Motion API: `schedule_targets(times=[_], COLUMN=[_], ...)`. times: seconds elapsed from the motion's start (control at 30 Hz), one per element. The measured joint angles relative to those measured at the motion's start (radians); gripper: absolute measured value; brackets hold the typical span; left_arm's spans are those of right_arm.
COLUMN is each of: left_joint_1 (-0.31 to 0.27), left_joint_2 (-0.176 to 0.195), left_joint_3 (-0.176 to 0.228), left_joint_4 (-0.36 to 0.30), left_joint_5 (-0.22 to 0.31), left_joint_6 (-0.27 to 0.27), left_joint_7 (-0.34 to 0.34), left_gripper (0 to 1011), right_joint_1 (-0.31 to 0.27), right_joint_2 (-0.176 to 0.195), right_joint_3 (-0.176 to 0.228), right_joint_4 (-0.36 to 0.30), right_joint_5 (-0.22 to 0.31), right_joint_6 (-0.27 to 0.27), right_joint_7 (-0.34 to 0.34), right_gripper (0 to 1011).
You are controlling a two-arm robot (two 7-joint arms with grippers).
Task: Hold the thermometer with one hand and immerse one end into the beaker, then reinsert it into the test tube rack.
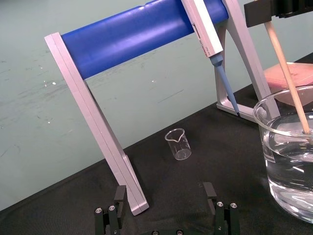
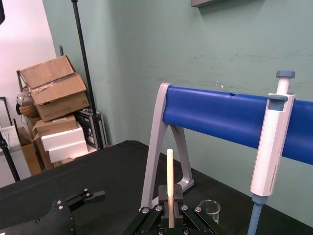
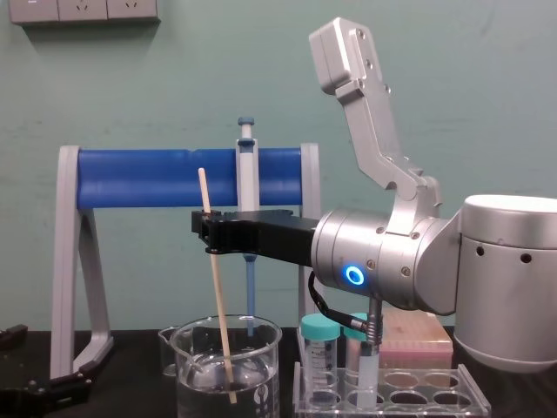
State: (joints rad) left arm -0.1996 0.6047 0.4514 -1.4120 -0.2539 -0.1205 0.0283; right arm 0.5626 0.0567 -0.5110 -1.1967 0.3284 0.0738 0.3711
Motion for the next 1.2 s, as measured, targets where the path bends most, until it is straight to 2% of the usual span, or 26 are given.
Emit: schedule_targets(times=[1.2], left_joint_1=[0.0], left_joint_2=[0.0], left_joint_3=[0.0], left_joint_4=[0.0], left_joint_5=[0.0], left_joint_6=[0.0], left_joint_7=[0.0], left_gripper=[1004], right_joint_1=[0.0], right_joint_2=[0.0], right_joint_3=[0.0], right_joint_4=[0.0], right_joint_5=[0.0], right_joint_6=[0.0], right_joint_7=[0.0], right_gripper=[54])
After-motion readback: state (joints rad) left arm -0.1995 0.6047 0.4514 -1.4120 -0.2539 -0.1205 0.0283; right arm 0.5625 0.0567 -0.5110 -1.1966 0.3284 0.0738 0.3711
